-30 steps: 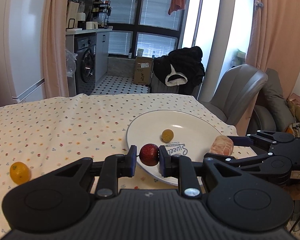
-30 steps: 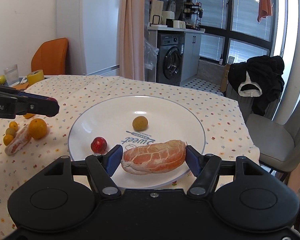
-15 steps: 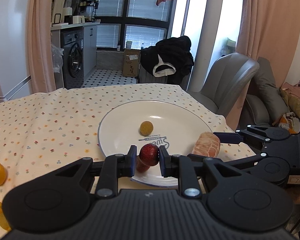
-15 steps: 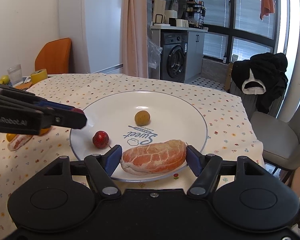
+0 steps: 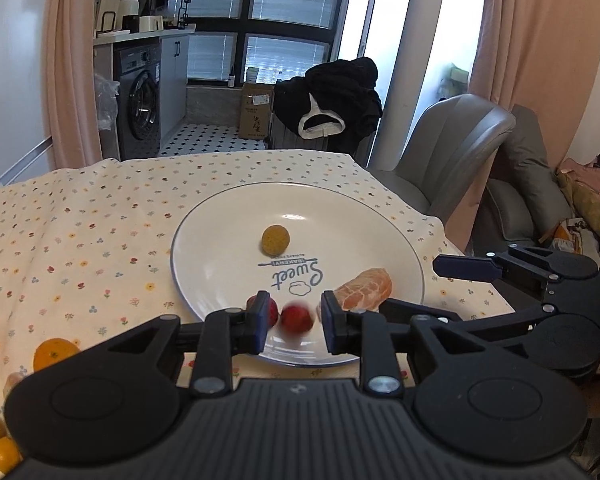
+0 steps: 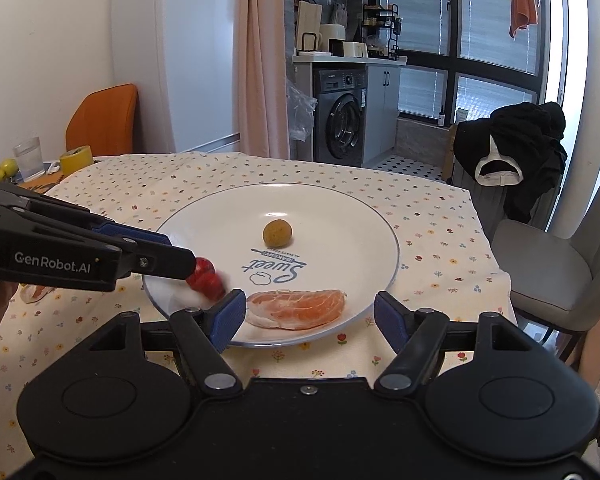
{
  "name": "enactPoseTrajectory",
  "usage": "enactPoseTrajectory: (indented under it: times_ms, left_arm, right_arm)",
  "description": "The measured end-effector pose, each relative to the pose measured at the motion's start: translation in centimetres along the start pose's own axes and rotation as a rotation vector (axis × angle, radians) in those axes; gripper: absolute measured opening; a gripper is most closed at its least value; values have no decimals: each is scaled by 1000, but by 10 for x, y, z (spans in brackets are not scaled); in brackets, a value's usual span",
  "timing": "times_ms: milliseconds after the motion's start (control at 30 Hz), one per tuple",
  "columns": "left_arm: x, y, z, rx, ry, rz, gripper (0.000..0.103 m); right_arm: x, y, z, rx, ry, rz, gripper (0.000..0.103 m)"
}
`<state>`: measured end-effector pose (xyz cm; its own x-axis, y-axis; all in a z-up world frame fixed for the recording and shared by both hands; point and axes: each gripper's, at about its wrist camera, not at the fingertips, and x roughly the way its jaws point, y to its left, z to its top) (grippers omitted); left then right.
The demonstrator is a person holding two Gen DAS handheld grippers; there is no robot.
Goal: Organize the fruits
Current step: 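Open the right tool onto the plate while the left tool releases the red plum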
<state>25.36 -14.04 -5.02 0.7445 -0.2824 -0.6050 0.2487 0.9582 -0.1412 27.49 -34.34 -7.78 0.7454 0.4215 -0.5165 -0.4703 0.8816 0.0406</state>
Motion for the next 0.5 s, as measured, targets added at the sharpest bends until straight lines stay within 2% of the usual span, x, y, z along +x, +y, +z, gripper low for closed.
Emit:
enactPoseTrajectory:
  times_ms: [200,300,367,500]
  left_arm:
    - [-13,16,0,-28,-5,43,36]
    - [-21,26,-3,-51,-7,69,45]
    - [-26,32,-5,-67,-10,86,54]
    - [-36,44,-9,-90,-14,115,64]
  right_arm:
    - [1,9,0,-9,-4,16,72]
    - [2,16,2,-13,-1,26,72]
    - [2,20,4,-16,-4,32,76]
    - [3,29,8,-22,-9,40,81]
